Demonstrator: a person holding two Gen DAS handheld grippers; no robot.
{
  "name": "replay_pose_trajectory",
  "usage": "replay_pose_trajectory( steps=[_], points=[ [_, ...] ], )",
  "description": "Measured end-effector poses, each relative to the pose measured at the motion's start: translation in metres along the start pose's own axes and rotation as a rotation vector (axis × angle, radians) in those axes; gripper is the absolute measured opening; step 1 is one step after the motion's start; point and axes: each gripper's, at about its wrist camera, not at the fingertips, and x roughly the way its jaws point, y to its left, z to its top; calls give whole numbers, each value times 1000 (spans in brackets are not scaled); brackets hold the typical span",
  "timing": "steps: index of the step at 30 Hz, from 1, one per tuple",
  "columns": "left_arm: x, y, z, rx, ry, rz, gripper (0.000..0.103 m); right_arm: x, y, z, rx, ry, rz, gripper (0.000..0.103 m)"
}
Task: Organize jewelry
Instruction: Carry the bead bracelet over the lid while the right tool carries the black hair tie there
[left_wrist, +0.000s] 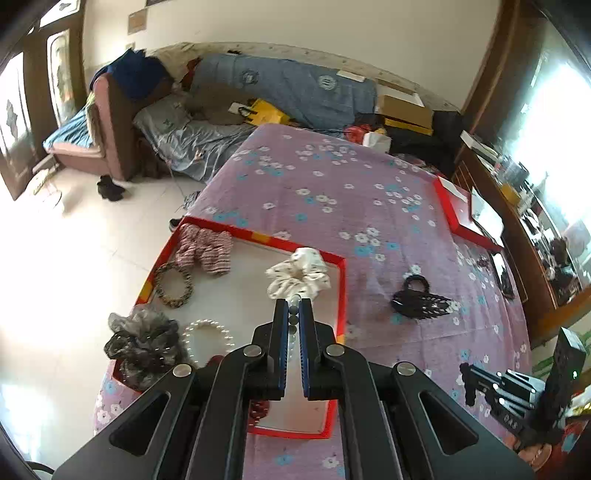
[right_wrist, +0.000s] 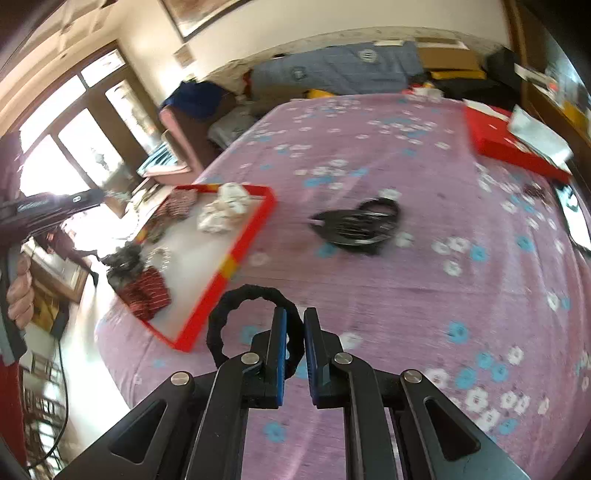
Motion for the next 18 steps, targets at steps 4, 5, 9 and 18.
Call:
replay_pose_trajectory(
  steps=[4, 5, 9, 18],
  points=[
    [12, 24, 6, -35, 14, -18, 5, 11, 31, 9, -68, 10, 10, 11],
    [18, 28, 8, -36, 21, -21, 5, 18, 39, 12, -77, 16, 12, 11],
    [47, 42, 15, -22, 68, -40, 5, 48, 70, 24, -91, 44, 16, 11],
    [115, 75, 27, 23, 176, -88, 5, 116, 124, 35, -107, 113, 6, 11]
  ],
)
